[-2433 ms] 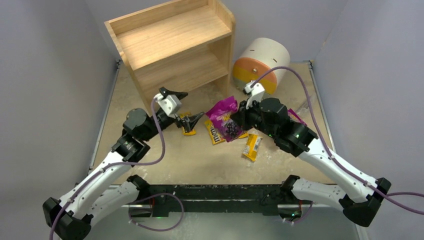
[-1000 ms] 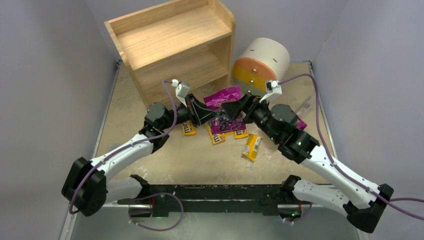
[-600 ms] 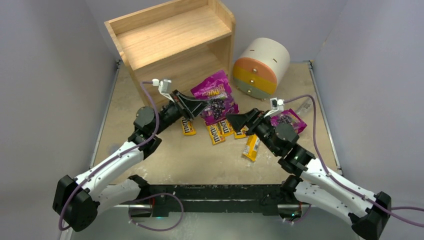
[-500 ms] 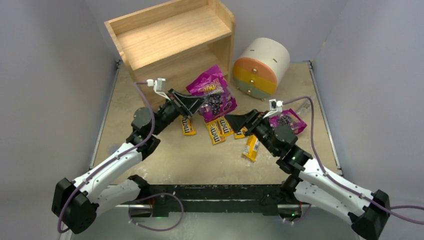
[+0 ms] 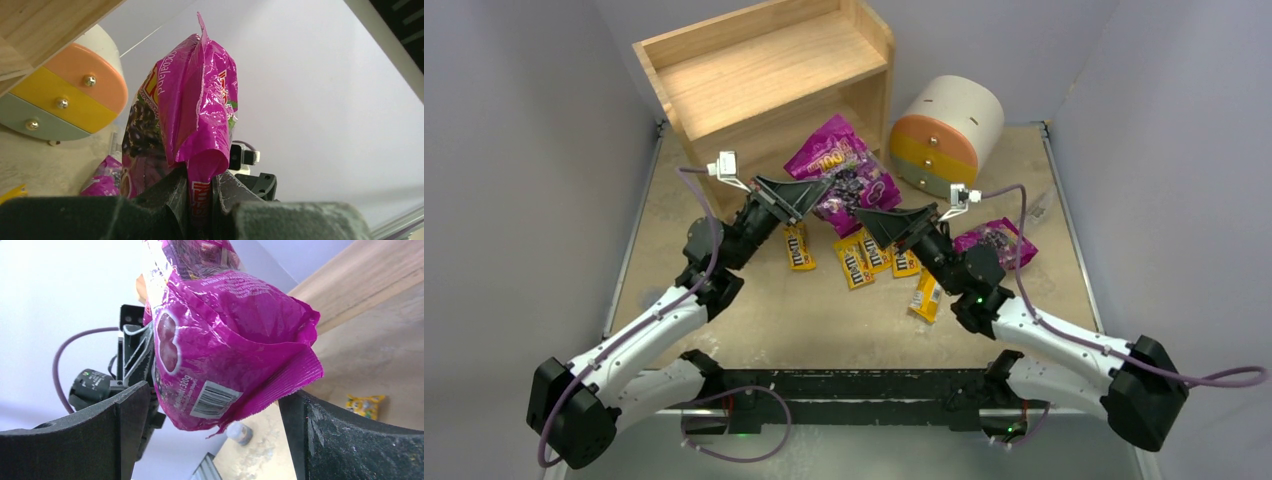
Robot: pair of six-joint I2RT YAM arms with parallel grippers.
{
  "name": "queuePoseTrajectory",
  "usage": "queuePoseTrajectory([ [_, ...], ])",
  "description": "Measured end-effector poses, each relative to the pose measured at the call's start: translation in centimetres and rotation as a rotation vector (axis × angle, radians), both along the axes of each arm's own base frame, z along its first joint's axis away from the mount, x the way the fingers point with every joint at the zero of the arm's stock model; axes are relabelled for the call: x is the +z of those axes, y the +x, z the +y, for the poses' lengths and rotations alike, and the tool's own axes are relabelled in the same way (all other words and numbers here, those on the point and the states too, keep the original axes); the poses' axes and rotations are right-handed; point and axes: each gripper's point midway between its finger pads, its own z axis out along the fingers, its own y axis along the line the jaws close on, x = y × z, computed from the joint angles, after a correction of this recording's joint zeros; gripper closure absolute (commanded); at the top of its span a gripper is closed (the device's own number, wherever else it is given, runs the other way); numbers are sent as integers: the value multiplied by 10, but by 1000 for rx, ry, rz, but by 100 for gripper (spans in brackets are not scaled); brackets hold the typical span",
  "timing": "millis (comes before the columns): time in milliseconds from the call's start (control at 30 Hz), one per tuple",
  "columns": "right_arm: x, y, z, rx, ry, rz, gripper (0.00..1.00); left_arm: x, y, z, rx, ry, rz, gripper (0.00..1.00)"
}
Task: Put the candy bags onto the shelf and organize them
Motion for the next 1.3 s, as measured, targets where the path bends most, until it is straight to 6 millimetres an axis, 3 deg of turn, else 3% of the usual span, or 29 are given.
queuePoseTrajectory([
  [567,41,18,24,56,206,-29,3,29,0,9,-8,-170,45,100],
  [967,50,25,25,34,224,-31,2,43,-6,13,-31,-230,34,100],
  [1133,54,22,26,46,240,-61,14,45,-8,11,-52,-243,34,100],
  [1300,57,23,27,55,252,-103,49,45,-6,8,-67,-262,41,100],
])
